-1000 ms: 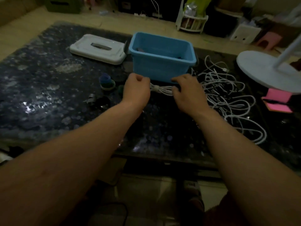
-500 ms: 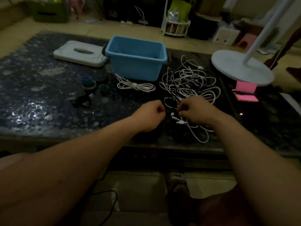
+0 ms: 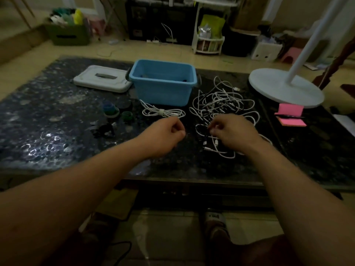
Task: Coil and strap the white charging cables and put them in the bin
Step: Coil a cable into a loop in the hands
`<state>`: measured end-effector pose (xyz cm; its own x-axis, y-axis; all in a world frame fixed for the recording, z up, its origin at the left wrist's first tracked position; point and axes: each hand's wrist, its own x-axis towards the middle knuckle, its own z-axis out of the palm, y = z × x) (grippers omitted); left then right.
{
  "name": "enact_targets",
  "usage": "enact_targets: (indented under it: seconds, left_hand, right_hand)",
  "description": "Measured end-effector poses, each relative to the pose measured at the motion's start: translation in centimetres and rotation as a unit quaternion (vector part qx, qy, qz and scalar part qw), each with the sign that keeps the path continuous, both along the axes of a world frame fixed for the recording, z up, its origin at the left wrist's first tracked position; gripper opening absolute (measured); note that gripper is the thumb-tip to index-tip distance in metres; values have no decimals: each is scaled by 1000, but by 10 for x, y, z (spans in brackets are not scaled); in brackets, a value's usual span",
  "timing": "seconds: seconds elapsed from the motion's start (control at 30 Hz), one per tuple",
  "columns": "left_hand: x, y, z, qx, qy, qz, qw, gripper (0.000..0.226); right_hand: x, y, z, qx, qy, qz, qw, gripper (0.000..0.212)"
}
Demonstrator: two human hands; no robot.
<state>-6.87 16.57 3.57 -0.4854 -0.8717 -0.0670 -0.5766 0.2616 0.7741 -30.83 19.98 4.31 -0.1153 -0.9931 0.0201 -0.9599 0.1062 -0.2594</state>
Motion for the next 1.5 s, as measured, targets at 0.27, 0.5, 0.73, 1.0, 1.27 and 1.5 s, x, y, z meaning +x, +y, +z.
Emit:
enact_targets:
  seconds: [0.27, 0.5, 0.73, 1.0, 1.27, 1.5]
  left_hand:
    - [15, -9, -4, 120, 151, 26, 981, 51]
    - [15, -24, -17, 205, 213, 23, 955, 19]
    - [45, -51, -5, 142, 223, 136, 955, 15]
    - [63, -59, 10, 150, 194, 78, 966, 32]
    - [59, -64, 3, 50, 121, 83, 988, 10]
    - [46, -59, -5, 113, 317, 190, 922, 34]
  right_hand:
    - [68, -22, 32, -59, -341, -17, 938, 14]
    - [101, -50, 20, -73, -614, -95, 780, 10]
    - [87, -64, -3, -87, -525, -174, 829, 26]
    - [93, -64, -3, -30, -582, -113, 805, 46]
    - [99, -47, -6, 177, -500, 112, 840, 29]
    - [111, -54, -14, 58, -498, 34, 865, 17]
